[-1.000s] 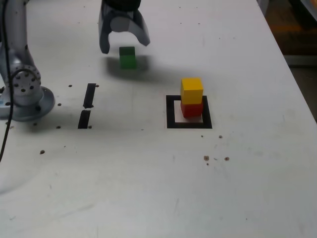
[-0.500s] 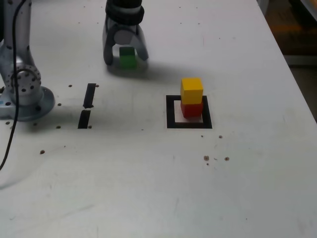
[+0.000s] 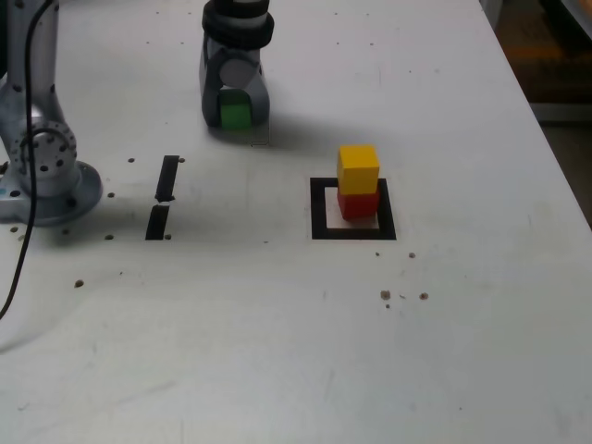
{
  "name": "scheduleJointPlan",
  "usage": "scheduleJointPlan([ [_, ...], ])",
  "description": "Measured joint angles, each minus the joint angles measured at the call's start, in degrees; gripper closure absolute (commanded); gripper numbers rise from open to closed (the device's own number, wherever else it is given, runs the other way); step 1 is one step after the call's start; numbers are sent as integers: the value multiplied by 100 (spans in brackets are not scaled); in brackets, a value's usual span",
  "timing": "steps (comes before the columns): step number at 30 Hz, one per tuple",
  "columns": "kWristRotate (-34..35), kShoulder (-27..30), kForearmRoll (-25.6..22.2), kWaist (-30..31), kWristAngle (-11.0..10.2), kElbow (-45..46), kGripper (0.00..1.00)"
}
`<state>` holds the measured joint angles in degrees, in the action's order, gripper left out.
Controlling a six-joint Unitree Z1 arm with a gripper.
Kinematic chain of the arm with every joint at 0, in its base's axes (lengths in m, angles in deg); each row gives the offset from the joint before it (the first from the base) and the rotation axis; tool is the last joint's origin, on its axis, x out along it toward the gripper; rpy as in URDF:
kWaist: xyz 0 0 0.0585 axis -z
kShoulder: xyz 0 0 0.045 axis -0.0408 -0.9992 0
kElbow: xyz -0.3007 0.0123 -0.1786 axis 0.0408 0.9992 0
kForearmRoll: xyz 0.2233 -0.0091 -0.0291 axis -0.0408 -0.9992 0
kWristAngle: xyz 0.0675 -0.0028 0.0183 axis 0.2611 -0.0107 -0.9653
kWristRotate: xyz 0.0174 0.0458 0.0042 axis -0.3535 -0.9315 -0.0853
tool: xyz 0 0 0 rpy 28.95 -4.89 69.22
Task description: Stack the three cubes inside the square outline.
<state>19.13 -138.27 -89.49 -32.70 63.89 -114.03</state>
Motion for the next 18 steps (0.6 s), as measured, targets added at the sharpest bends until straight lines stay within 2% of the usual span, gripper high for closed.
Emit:
scheduleJointPlan([
  [6, -35, 306, -100, 98, 249, -63, 78],
  [10, 104, 674, -722, 339, 409, -402, 81],
  [15, 595, 739, -1667, 736, 171, -1024, 88],
  [18, 1006, 785, -2308, 1116, -91, -1459, 93],
])
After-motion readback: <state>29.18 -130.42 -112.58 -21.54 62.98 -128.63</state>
